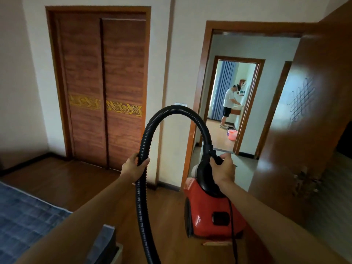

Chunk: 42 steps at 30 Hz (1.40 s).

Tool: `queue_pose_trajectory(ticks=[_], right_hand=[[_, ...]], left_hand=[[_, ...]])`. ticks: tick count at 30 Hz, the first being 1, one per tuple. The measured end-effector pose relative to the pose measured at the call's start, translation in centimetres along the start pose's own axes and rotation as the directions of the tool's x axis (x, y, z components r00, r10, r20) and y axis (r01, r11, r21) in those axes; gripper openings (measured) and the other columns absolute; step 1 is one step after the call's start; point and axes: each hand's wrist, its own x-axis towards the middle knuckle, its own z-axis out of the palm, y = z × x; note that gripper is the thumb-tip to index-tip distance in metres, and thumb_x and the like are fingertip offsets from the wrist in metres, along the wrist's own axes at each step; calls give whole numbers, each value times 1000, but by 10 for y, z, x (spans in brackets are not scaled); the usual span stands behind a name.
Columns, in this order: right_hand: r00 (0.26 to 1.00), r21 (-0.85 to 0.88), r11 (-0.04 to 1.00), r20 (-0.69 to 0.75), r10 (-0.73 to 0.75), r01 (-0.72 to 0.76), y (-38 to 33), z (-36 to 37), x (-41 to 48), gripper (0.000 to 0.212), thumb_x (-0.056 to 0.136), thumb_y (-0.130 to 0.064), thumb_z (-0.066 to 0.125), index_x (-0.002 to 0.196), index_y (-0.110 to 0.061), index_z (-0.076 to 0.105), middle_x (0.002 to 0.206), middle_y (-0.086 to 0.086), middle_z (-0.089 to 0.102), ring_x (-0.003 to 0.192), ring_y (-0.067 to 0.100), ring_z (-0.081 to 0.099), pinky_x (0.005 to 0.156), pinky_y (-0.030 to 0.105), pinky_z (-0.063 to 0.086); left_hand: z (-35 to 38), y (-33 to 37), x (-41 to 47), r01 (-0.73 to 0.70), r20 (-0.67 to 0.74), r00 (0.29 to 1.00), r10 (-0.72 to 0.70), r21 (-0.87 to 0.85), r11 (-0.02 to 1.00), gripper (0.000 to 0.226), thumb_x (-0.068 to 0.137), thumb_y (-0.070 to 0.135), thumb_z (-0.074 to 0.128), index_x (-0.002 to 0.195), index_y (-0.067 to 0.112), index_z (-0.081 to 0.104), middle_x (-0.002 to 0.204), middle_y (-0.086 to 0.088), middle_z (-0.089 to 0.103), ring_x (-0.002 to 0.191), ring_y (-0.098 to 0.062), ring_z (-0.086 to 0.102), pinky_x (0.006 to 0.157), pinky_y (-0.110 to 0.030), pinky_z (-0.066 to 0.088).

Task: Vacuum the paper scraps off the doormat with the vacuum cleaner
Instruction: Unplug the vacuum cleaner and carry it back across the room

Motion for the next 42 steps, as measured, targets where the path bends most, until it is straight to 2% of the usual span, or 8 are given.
queue_pose_trajectory(ticks=[5,8,11,15,20,25,32,42], right_hand=[[998,38,999,54,-26,24,-2,70,70,18,94,-23,62,96,-12,48,82,1,57,78,24,58,71,35,52],[993,62,998,111,-36,29,3,120,113,17,94,-23,62,95,-12,49,76,-5,52,76,22,56,69,33,49],[982,83,996,180,-58,43,6,175,158,19,94,-22,62,96,-9,48,74,-5,51,71,20,55,64,31,49],[954,122,988,273,-123,92,-1,245,214,21,95,-22,61,98,-7,46,74,-4,52,66,15,54,55,27,43],[899,140,978,391,-197,153,-23,327,259,21,95,-25,58,96,-11,43,74,-3,53,63,12,53,57,31,46],[850,215,961,460,-257,175,-40,411,288,22,94,-24,60,93,-9,44,72,-1,54,69,26,58,59,35,48],[801,269,952,532,-273,146,-61,542,323,21,93,-28,62,90,-17,44,76,-3,53,73,26,61,66,45,56],[733,320,927,581,-354,194,-113,736,383,19,94,-24,62,91,-13,47,76,-3,57,73,21,61,63,37,53]], left_hand=[[2,-5,74,53,-53,997,-53,6,999,49,92,44,64,133,25,48,112,-8,65,86,-27,67,54,-33,57],[6,-19,121,62,-105,993,-55,64,996,52,92,45,63,135,21,47,115,-10,66,93,-29,68,64,-36,58],[9,-31,171,85,-148,986,-73,74,994,46,93,42,63,130,19,49,111,-10,68,86,-26,68,60,-31,55],[7,-44,236,128,-250,962,-110,55,990,38,91,44,64,121,23,53,102,-5,69,90,-30,70,78,-42,60],[-3,-64,291,206,-372,909,-186,12,979,41,94,40,62,127,19,51,105,-4,65,73,-16,63,51,-28,52],[-28,-93,339,285,-464,848,-256,-8,959,55,92,44,62,137,18,44,88,5,62,90,-31,68,78,-47,59],[-52,-139,424,324,-544,795,-268,8,946,46,94,37,63,134,19,48,82,6,61,64,-10,63,42,-22,46],[-118,-212,585,389,-616,730,-297,18,921,37,93,41,63,121,18,53,94,-2,68,78,-25,69,63,-38,59]])
